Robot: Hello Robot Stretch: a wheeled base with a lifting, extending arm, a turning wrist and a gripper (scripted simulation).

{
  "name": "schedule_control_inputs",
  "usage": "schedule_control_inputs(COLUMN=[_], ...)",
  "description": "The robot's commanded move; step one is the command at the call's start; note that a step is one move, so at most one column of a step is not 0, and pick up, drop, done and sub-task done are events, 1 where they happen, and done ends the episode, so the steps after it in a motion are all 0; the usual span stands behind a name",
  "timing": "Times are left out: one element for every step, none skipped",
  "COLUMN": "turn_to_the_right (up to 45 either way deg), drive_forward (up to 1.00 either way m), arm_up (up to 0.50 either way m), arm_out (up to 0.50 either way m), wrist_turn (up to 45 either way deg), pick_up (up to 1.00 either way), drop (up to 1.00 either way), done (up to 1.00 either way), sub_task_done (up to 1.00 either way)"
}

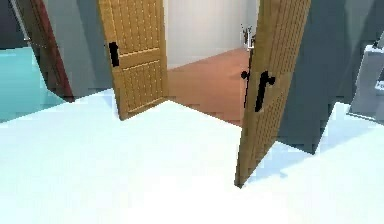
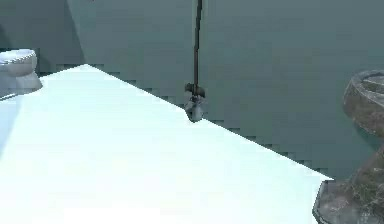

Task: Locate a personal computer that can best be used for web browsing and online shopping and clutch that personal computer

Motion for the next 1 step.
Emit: schedule_control_inputs(turn_to_the_right=[0.0], drive_forward=[1.00], arm_up=[0.00], arm_out=[0.00], wrist_turn=[0.0], pick_up=[0.00], drop=[0.00], done=[0.00], sub_task_done=[0.00])
